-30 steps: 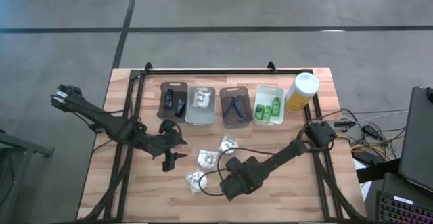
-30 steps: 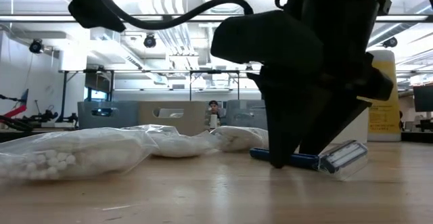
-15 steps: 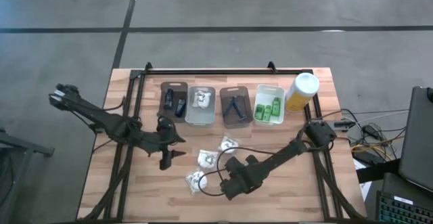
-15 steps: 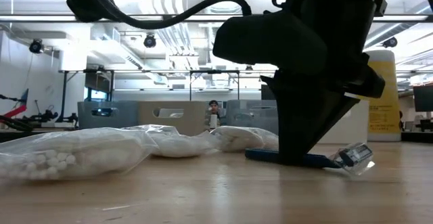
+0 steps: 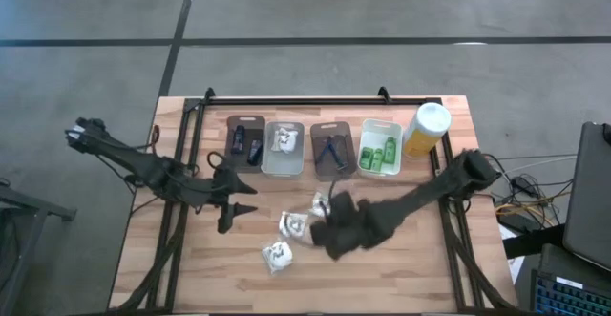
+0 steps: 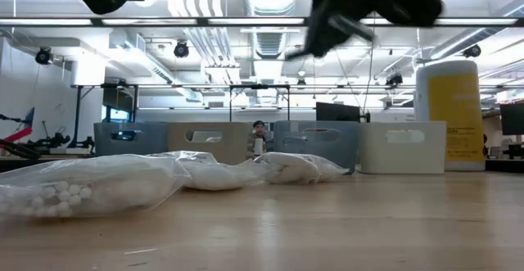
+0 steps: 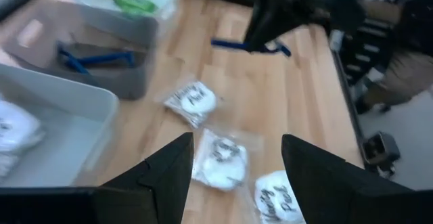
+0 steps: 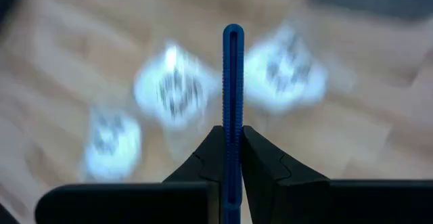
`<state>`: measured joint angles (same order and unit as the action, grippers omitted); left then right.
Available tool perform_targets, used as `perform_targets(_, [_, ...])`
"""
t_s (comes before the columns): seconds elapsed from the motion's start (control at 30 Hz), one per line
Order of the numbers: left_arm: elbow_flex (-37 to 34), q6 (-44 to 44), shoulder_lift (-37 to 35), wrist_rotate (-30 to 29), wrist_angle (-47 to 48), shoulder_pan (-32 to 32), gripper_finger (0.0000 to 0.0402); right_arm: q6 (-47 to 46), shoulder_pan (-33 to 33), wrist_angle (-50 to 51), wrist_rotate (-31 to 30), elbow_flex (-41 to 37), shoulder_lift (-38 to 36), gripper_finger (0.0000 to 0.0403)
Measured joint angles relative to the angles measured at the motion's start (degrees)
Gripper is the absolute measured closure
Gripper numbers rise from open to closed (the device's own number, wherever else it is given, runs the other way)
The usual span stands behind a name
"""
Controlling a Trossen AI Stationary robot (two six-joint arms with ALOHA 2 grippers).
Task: Pick & Place Travel size toiletries
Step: Put the blue razor into the right black bin
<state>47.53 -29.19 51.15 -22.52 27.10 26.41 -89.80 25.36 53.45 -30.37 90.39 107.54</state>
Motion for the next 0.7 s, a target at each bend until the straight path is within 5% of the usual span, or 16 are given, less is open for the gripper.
perform_targets(0.2, [0.00, 1.16, -1.19, -6.22, -0.04, -0.39, 0.0172, 6.90, -10.08, -0.84, -1.06, -0.11, -3.08, 0.0379])
perform_targets(0.7, [0.00, -4.38, -1.78, -7.68, -0.24, -3.45, 0.0172, 27.28, -30.11, -4.64, 3.74, -2.70, -2.94, 0.0379])
